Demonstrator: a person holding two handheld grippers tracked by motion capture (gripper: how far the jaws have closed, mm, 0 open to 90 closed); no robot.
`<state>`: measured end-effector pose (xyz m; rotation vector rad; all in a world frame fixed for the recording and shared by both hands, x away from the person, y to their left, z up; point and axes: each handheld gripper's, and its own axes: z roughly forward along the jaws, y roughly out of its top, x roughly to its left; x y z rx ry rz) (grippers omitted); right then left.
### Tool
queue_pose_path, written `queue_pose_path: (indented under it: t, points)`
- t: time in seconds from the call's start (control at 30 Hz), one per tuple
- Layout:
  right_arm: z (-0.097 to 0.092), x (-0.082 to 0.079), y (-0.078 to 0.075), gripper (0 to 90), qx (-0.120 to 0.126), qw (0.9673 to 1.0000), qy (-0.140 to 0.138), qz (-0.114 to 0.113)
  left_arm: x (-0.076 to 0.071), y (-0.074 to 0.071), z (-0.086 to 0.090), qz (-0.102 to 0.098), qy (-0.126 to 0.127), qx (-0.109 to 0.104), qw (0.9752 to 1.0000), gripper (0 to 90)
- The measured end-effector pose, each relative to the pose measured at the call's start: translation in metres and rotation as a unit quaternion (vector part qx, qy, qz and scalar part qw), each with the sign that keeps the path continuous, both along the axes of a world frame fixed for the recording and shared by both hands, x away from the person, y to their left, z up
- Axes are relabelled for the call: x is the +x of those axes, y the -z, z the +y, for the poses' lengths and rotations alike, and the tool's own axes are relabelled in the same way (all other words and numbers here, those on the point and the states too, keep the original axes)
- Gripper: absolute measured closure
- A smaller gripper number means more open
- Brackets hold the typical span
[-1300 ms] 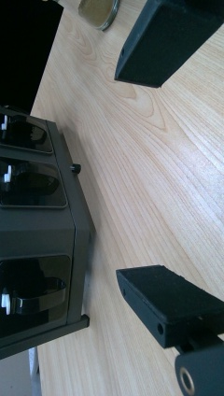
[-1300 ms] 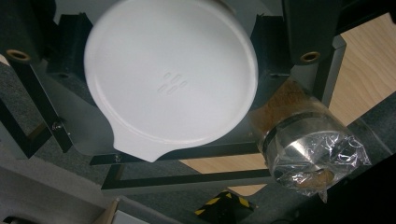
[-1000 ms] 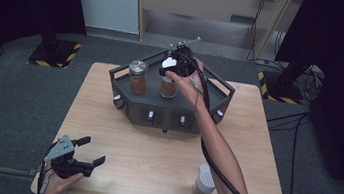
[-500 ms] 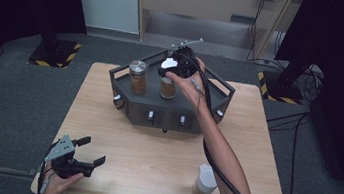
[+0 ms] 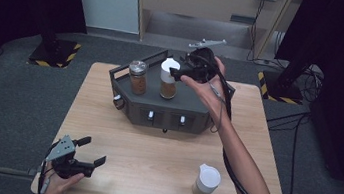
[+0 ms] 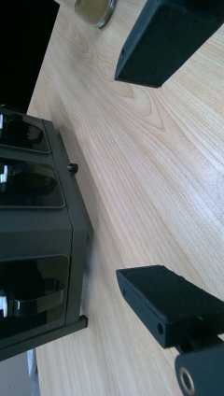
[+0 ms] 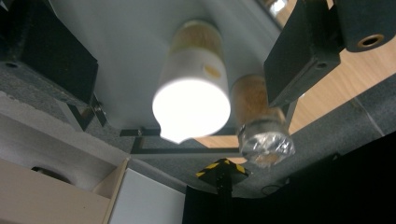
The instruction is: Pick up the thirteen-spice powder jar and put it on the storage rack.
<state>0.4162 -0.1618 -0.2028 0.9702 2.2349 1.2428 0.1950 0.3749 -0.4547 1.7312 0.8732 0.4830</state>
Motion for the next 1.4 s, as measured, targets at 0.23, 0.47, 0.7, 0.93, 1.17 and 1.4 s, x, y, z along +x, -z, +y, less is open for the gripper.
queue_pose_path:
  t: [0.23,0.47,0.7,0.93,1.17,1.4]
  points:
    - [-0.032,-0.028,0.005,9.8,0.002,1.0000,-0.006,-0.005,0.000,0.000,-0.001,0.000,0.000,0.001,1.0000,4.7]
    - [-0.064,-0.049,0.013,9.4,0.021,0.9997,-0.007,-0.003,0.000,0.000,-0.001,0.001,0.000,0.001,1.0000,4.7]
    - [-0.088,-0.069,0.026,8.2,0.031,0.9995,-0.010,-0.004,0.001,0.000,0.000,0.002,-0.001,-0.001,1.0000,4.7]
    - [-0.108,-0.085,0.037,7.3,0.044,0.9990,-0.007,-0.005,0.001,0.000,-0.001,0.003,-0.001,0.000,1.0000,4.7]
    - [-0.129,-0.105,0.043,6.3,0.049,0.9988,-0.002,-0.009,0.002,0.000,-0.001,0.005,-0.002,0.000,1.0000,4.6]
    - [-0.143,-0.130,0.054,4.5,0.039,0.9989,0.010,-0.023,0.002,0.000,-0.002,0.005,-0.001,0.001,1.0000,4.6]
